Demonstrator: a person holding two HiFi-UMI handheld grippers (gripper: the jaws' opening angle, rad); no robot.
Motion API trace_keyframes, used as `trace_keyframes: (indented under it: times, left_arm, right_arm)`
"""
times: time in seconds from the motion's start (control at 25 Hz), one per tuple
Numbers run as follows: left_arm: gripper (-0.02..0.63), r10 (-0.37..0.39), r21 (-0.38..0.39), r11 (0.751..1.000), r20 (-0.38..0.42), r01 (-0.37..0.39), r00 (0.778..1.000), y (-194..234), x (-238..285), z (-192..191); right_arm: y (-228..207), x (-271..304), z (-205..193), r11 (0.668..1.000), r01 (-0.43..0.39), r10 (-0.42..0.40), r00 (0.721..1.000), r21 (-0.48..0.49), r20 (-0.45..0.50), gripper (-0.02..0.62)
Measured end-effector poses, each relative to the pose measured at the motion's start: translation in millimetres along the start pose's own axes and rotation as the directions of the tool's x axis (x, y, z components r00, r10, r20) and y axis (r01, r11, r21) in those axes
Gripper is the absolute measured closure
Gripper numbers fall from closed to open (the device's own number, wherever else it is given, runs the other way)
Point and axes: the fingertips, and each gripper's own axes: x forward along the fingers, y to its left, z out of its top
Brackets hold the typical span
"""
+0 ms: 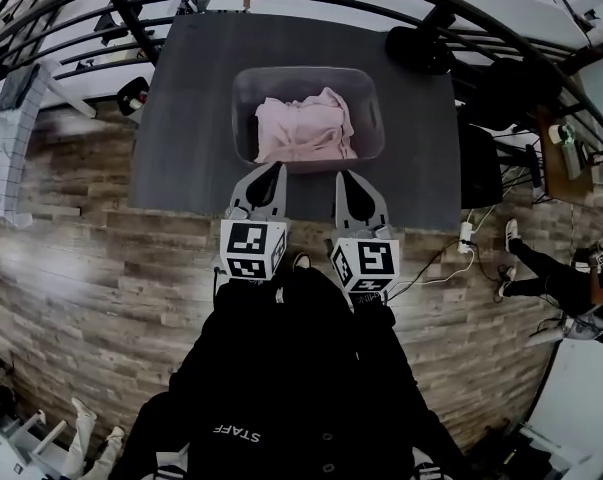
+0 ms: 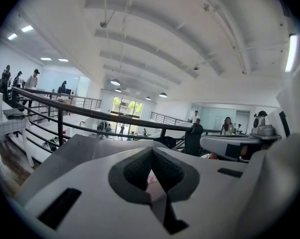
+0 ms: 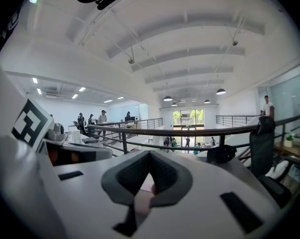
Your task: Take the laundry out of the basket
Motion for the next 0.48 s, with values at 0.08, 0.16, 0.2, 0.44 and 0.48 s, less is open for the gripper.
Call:
trace_keyframes:
  times: [0.08,0.16,0.2,0.44,0.48]
  left_arm:
    - [0.607,0.013,-0.001,1.0,-0.012,-0.013,1.0,1,11,-2]
    - [0.607,0.027,0.0,1.0,-0.025,-0.027,0.999,1,20,-6]
    - [0.607,0.035,-0.001,0.999,-0.033,-0.035,0.999,1,26,-8]
    - [0.607,0.061,0.031,0.998,-0.112,-0.058,0.992,6,57,-10]
    - [0.607,0.065,0.036,0.997,-0.124,-0.061,0.99,9,64,-8]
  right_arm:
    - [-9,7,-5,1.0,-0.007,0.007,1.0,0.009,-0.01,0.581]
    - [-19,13,-12,1.0,-0.01,0.011,1.0,0.026,-0.024,0.581]
    - [-25,17,-15,0.999,-0.013,0.014,0.999,0.033,-0.03,0.581]
    - [-48,45,-26,0.997,-0.056,0.061,0.994,0.057,-0.088,0.58]
    - [-53,50,-27,0.996,-0.06,0.066,0.993,0.061,-0.098,0.58]
